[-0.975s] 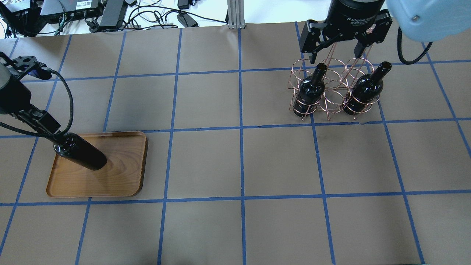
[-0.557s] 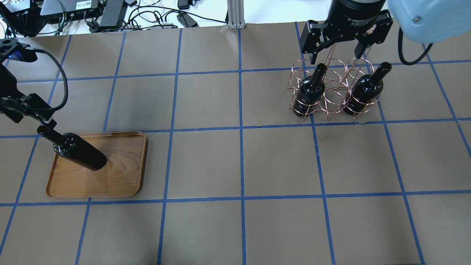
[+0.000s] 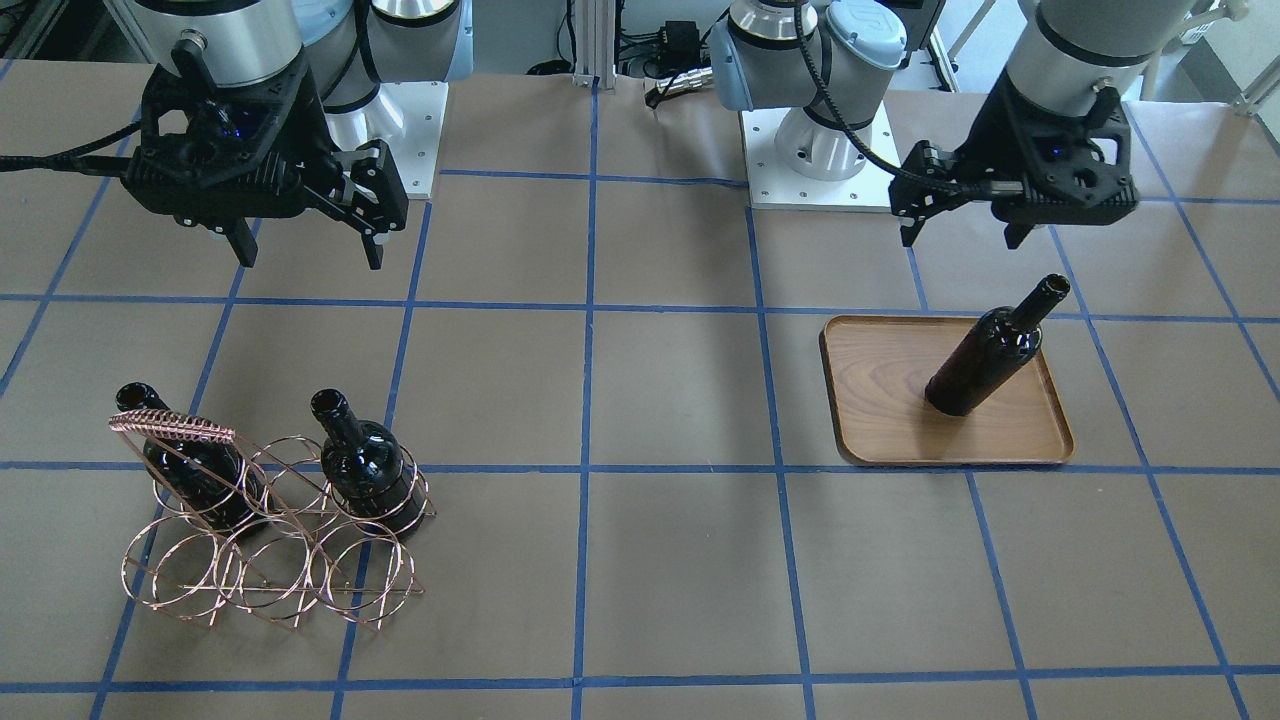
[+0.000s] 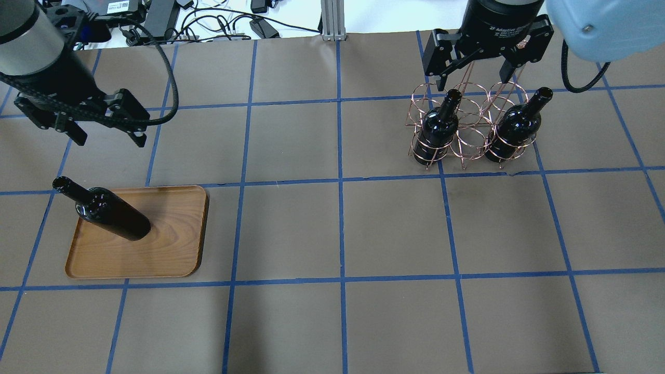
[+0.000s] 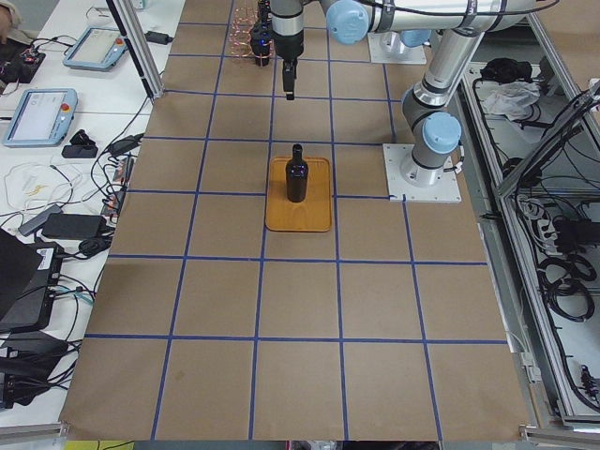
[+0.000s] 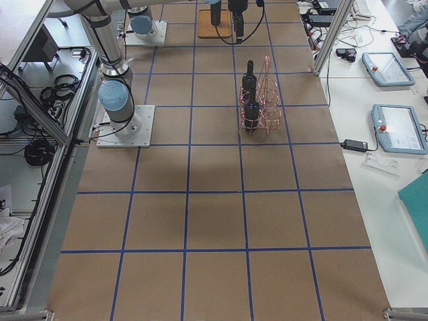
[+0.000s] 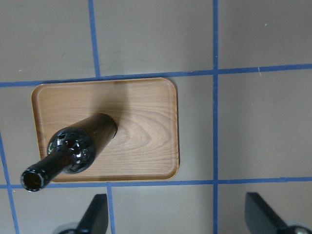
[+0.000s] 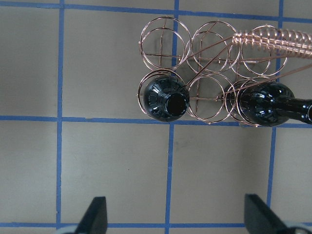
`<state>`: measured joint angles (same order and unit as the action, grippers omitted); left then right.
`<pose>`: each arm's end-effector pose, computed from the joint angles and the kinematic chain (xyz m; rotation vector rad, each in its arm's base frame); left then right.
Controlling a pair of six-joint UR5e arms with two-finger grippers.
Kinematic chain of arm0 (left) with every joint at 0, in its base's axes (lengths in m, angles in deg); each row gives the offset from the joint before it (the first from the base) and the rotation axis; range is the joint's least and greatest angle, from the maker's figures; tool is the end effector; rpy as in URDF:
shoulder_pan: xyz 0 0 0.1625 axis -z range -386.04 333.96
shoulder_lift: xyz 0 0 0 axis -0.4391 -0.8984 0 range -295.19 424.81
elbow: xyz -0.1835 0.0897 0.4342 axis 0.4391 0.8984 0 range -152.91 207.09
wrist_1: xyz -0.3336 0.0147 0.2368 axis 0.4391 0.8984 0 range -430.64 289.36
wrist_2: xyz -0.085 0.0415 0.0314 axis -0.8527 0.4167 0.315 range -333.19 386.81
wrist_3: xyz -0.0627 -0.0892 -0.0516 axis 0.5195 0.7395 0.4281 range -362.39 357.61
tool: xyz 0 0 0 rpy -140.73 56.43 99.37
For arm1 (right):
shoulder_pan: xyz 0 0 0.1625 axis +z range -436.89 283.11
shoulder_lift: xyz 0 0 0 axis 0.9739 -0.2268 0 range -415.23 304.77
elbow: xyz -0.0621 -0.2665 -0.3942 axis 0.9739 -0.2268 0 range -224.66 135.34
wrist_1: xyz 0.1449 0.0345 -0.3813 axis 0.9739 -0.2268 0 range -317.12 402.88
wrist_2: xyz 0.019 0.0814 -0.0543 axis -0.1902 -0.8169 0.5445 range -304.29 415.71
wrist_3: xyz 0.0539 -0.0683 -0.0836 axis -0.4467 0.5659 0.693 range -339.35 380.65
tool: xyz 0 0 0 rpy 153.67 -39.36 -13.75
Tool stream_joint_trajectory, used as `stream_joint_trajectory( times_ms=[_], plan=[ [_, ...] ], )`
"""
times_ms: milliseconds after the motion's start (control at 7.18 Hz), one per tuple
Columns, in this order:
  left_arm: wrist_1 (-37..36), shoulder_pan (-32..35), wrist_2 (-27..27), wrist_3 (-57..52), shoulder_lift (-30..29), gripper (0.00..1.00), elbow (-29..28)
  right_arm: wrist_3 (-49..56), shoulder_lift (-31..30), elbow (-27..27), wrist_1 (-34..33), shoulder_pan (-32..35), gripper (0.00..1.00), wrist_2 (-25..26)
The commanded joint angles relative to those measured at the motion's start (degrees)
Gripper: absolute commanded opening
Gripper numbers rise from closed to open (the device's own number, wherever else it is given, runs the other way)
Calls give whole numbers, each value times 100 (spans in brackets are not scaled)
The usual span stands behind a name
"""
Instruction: Take wine from basket and place on tray
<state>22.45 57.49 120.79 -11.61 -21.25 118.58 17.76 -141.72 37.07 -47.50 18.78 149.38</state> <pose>-0.0732 -0.4633 0.5363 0.0747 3.0732 0.0316 0.1768 -0.5102 0.5626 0.0704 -3.0802 0.1453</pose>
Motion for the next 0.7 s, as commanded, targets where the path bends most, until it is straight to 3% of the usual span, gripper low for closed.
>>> stream_joint_trajectory(
  times_ms=[0, 139, 557],
  plan=[
    [-299, 635, -786, 202, 36, 100, -8, -80, -17, 1, 3, 4, 100, -24],
    [-300, 733, -993, 202, 53, 100, 0, -115, -35, 1, -15, 4, 100, -59],
    [-108, 743, -785, 184, 246, 100, 18, -326, -26, 1, -23, -4, 100, -68]
  ],
)
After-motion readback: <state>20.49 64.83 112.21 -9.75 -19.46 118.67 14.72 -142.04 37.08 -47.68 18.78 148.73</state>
